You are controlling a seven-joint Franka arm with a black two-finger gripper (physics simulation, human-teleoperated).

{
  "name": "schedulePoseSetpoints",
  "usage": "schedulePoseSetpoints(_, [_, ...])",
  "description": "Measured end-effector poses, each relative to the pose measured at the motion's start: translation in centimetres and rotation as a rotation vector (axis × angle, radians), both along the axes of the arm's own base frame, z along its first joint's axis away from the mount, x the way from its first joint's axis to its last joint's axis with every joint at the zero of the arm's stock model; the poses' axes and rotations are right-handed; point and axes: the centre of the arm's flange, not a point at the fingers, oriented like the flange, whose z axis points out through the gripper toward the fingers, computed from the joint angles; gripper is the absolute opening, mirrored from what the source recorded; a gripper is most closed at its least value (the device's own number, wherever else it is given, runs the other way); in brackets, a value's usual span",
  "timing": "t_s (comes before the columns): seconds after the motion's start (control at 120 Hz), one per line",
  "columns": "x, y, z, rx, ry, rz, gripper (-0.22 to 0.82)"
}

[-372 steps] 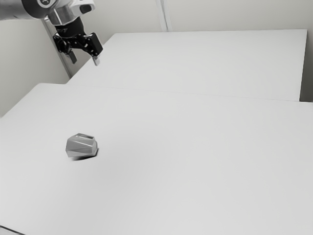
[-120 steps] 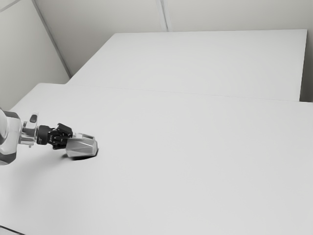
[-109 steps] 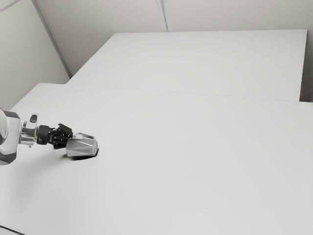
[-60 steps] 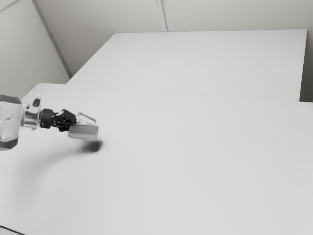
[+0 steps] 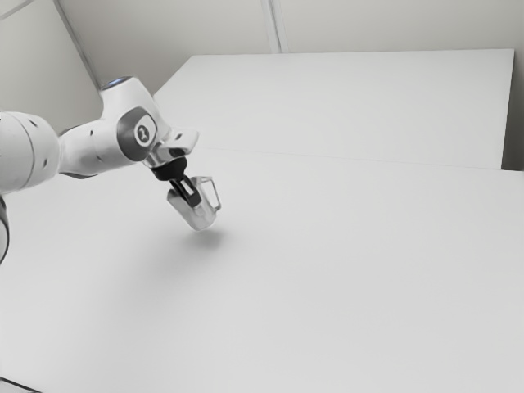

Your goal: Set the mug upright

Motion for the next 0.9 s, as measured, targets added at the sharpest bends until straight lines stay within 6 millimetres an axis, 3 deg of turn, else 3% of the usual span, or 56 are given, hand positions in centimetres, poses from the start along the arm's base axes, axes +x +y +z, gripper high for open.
schedulePoseSetpoints(0.183, [-5.9,-1.9,-1.2,0.070,-0.031,0.013,-0.18])
schedulePoseSetpoints(0.258, [-7.3,-2.2,-2.1,0.107,-0.025,0.018,-0.18])
schedulePoseSetpoints(0.533, [-8.4,-4.6,-3.4,0.256,0.019,0.026,-0.18])
schedulePoseSetpoints(0.792, [-8.8,-4.1,-5.3,0.252,0.076,0.177,-0.18])
schedulePoseSetpoints(0.9, [-8.7,-3.9,-5.2,0.243,0.081,0.226,0.06])
